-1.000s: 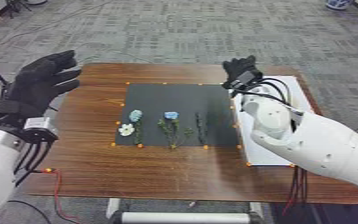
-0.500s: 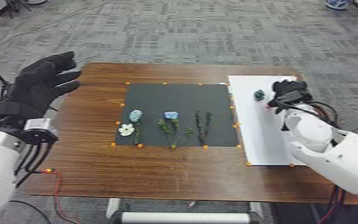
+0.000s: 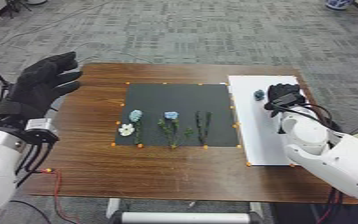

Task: Arrange flowers

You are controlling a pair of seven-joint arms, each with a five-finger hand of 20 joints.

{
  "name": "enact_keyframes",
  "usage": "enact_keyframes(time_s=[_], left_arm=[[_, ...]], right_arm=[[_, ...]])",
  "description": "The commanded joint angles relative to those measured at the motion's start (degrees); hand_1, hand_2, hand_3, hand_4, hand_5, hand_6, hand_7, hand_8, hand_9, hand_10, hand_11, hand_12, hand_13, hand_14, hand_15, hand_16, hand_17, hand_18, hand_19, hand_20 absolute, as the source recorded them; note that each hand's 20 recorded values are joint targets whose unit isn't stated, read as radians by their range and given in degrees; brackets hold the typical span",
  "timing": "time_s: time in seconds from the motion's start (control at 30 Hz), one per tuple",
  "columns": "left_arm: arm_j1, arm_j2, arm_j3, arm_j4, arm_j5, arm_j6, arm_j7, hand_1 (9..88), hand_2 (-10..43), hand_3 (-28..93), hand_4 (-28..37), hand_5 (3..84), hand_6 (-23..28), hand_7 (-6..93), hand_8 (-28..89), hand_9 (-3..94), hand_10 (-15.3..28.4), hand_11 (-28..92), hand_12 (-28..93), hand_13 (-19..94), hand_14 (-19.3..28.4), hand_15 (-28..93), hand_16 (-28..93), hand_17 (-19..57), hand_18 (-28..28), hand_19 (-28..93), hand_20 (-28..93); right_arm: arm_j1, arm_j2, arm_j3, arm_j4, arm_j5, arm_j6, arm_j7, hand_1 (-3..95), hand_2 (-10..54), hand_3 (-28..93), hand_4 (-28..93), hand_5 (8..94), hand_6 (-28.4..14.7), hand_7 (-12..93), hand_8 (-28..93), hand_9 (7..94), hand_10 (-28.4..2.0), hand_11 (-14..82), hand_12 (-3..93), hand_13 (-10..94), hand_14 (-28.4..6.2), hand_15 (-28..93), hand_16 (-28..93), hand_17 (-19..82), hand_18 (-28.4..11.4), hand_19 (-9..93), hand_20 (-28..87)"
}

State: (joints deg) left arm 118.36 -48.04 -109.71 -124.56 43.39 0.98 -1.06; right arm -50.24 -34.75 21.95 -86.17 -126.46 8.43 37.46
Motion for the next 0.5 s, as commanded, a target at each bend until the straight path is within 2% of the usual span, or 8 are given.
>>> enact_keyframes(time_s=[0.03,0.1,0.2,0.33,0.5], left_arm=[[0.45,0.07,-0.25,-0.1,-0.06,-0.17,-0.29,25.3,-1.6,70,-26.3,28.6,3.0,21.3,-10,20.5,10.5,27,20,12,13.8,49,-5,-9.7,19.8,41,11],[0.77,-0.03,-0.49,-0.26,-0.05,-0.23,-0.26,25.3,-1.6,70,-26.3,28.6,3.0,21.3,-10,20.5,10.5,27,20,12,13.8,49,-5,-9.7,19.8,41,11],[0.61,0.1,-0.51,-0.24,0.0,-0.17,-0.13,25.3,-1.6,70,-26.3,28.6,3.0,21.2,-10,20.5,10.6,27,20,12,13.8,49,-5,-9.7,19.8,41,11],[0.98,0.22,-1.16,-0.42,-0.01,0.07,0.02,25.3,-1.6,70,-26.3,28.6,3.1,21.3,-10,20.5,10.6,27,20,12,13.8,49,-5,-9.7,19.8,41,11],[0.7,0.22,-0.97,-0.29,-0.09,-0.05,-0.16,25.2,-1.7,70,-26.4,28.6,3.0,21.2,-10,20.5,10.6,27,20,12,13.8,49,-5,-9.7,19.8,41,11]], right_arm=[[-0.17,-0.95,-2.18,1.55,-1.56,4.63,0.15,44.7,-9.5,75,-28,67.6,4.3,41,-5,80.8,-4.0,14.5,38.1,64,-6.6,83,32,33,-20.5,88,58],[0.05,-0.76,-2.68,1.48,-2.49,5.66,0.02,47.7,-9.5,76,-28,72.2,4.2,44,-3,85.4,-3.7,15.5,44.1,66,-6.4,83,33,35,-20.5,89,58],[0.49,-0.28,-2.29,-0.14,-2.97,8.22,0.22,47.8,-9.5,79,-28,74.5,3.6,44,-2,86.5,-3.7,16.8,46.7,67,-6.3,83,33,36,-20.7,90,58],[4.16,-0.33,-4.71,-3.81,-4.22,12.01,-0.34,47.5,-9.5,82,-28,75.3,3.1,44,-1,86.8,-4.0,17.1,47.6,68,-6.4,83,33,36,-20.9,90,58],[9.72,-3.01,-9.65,-7.55,-3.9,15.9,-2.6,47.3,-9.5,82,-28,75.9,2.9,43,-2,87.0,-4.0,16.8,47.7,68,-6.4,83,34,36,-20.8,90,58]])
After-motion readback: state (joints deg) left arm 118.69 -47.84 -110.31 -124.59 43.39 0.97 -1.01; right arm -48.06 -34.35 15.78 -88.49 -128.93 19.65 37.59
